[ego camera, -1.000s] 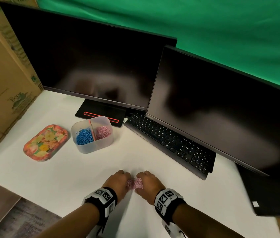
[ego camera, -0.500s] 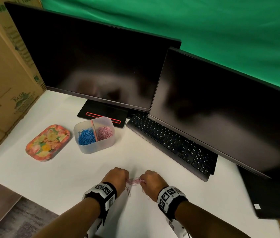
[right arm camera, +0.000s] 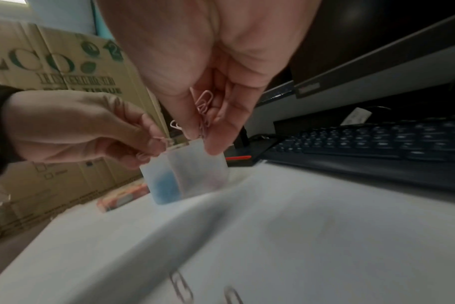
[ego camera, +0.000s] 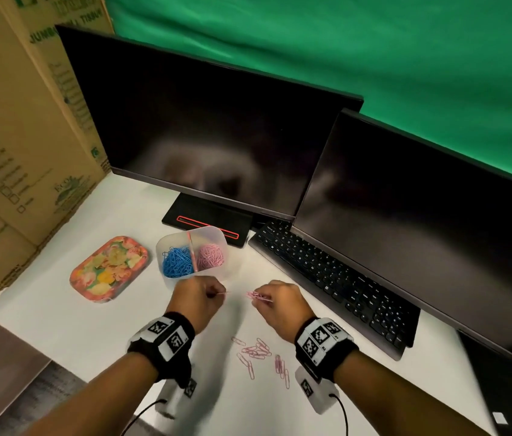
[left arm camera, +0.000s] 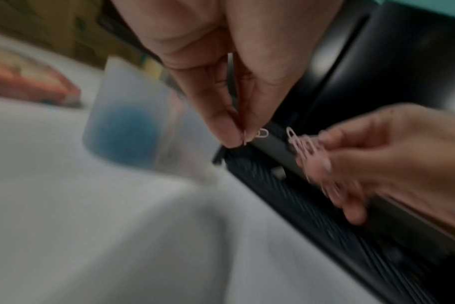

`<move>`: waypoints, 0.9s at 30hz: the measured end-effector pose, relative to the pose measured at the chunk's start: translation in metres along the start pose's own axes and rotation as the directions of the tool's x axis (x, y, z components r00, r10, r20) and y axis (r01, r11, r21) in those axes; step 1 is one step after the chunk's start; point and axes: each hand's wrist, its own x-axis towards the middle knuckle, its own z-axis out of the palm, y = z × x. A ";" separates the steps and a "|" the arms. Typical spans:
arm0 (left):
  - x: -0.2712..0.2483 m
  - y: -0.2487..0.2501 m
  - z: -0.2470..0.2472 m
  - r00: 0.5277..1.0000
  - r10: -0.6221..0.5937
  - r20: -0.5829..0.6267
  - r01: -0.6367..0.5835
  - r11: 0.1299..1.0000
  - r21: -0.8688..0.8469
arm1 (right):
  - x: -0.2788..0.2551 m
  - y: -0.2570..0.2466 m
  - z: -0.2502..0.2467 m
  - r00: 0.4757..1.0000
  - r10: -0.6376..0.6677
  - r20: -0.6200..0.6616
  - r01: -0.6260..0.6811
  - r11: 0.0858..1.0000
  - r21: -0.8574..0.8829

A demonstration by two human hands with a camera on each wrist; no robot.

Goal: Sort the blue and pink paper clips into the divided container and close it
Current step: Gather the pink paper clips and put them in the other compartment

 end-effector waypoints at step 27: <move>-0.018 -0.018 0.014 0.942 0.008 0.334 -0.142 0.914 0.380 | 0.085 -0.056 -0.008 0.993 0.089 0.072 -0.078 0.988 -0.135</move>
